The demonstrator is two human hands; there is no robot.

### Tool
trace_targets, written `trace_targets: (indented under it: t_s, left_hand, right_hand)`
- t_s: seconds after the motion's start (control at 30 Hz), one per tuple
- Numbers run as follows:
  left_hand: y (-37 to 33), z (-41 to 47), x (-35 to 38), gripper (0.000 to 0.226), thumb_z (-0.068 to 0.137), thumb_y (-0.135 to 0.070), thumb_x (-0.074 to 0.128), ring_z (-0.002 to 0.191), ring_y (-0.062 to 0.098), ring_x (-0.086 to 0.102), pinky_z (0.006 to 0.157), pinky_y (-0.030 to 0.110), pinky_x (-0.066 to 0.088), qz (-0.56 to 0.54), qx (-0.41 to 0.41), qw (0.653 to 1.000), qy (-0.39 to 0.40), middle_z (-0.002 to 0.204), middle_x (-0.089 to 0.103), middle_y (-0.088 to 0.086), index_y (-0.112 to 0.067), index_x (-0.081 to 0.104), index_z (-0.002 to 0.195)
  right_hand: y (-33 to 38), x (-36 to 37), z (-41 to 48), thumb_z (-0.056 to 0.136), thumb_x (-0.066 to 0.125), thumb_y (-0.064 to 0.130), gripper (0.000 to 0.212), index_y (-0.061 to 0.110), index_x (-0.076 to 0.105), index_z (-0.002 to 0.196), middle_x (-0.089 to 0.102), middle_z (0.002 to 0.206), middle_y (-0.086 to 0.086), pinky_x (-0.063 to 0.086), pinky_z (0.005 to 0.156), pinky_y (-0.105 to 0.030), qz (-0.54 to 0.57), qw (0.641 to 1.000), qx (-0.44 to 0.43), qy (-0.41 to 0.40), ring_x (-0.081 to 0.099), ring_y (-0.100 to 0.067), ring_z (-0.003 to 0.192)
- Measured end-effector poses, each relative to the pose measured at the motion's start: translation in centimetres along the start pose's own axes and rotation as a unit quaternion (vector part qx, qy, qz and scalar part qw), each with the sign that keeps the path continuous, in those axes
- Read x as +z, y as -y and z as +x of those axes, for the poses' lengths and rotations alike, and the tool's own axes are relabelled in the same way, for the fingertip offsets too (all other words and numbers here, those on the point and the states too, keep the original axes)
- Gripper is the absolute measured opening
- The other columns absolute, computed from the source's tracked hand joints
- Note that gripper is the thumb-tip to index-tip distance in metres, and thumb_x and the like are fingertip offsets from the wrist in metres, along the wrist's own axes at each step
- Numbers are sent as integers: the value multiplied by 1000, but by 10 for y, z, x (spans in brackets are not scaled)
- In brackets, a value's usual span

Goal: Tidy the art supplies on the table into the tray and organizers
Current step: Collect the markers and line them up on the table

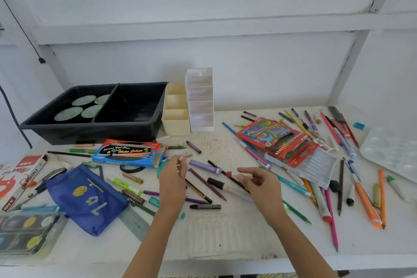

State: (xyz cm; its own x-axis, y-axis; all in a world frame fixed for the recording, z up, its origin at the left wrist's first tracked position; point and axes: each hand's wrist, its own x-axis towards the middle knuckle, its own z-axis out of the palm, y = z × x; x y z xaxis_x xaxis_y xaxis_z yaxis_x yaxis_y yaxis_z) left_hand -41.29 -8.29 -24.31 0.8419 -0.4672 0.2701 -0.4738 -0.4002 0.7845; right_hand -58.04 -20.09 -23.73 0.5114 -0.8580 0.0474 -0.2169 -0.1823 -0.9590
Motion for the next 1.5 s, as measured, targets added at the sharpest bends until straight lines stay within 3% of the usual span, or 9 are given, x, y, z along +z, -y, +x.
trace_targets:
  t_s: [0.13, 0.2, 0.4, 0.67, 0.83, 1.03, 1.23, 1.4, 1.5]
  left_hand:
    - [-17, -20, 1, 24, 99, -27, 39, 60, 25, 53, 53, 26, 42, -61, 10, 998, -32, 72, 59, 10, -13, 59, 97]
    - [-31, -39, 1, 21, 98, -28, 40, 65, 7, 55, 59, 15, 43, -98, 15, 995, -15, 76, 61, -1, -21, 59, 106]
    - [-61, -111, 7, 22, 95, -30, 41, 84, -2, 61, 71, 5, 43, -213, 6, 976, 48, 88, 68, -9, -34, 61, 104]
    - [-60, -170, 24, 31, 93, -28, 43, 101, 0, 60, 86, 13, 47, -230, 28, 970, 71, 111, 66, -15, -19, 65, 114]
    - [-55, -183, 29, 31, 93, -28, 42, 105, -11, 55, 87, 5, 41, -208, 40, 974, 82, 111, 64, -19, -20, 63, 115]
    - [-57, -184, 29, 27, 95, -17, 46, 107, -9, 55, 90, 5, 41, -220, 27, 973, 62, 113, 66, -12, -17, 64, 116]
    - [-57, -189, 39, 32, 96, -8, 47, 114, -5, 54, 94, 10, 41, -192, 107, 969, 112, 123, 60, -14, -14, 58, 125]
    - [-52, -193, 45, 36, 97, -4, 44, 123, -18, 36, 106, 14, 32, -166, 108, 955, 223, 132, 46, -19, -18, 49, 129]
    - [-54, -188, 46, 34, 98, -1, 39, 115, -26, 36, 95, 3, 33, -154, 110, 947, 261, 127, 44, -23, -11, 49, 128]
  right_hand:
    - [5, -20, -9, 75, 77, 20, 14, 21, 74, 89, 68, 68, 1, 48, 58, -17, 85, 996, 34, -2, 58, -5, 59]
    - [4, -31, -17, 75, 77, 18, 10, 23, 75, 84, 71, 70, 4, 49, 61, -14, 106, 994, 38, -5, 60, -3, 62]
    - [-9, -58, -51, 87, 63, 12, 15, 22, 73, 93, 73, 80, 0, 57, 75, -27, 121, 992, 40, -19, 66, -18, 78]
    - [-27, -64, -97, 79, 72, 5, 20, 19, 74, 94, 69, 87, 12, 47, 72, -8, -129, 978, -162, -33, 62, 0, 81]
    - [-51, -62, -105, 71, 75, -7, 36, 8, 72, 104, 71, 102, -6, 34, 93, -11, -280, 932, -230, -9, 66, -23, 92]
    - [-55, -60, -119, 98, 30, 35, 50, 8, 49, 136, 53, 137, 1, 39, 98, -17, -330, 911, -246, 34, 47, -9, 113]
    - [-58, -61, -126, 98, 44, 11, 41, 12, 44, 139, 40, 139, 5, 18, 104, 0, -230, 951, -208, 18, 32, 4, 125]
    - [-65, -66, -124, 95, 49, 4, 46, 12, 38, 139, 41, 138, 5, 24, 104, -3, -202, 955, -214, 34, 34, 7, 122]
    - [-68, -69, -122, 94, 50, 2, 49, 17, 35, 139, 39, 140, 7, 25, 104, -3, -183, 959, -214, 38, 31, 13, 124]
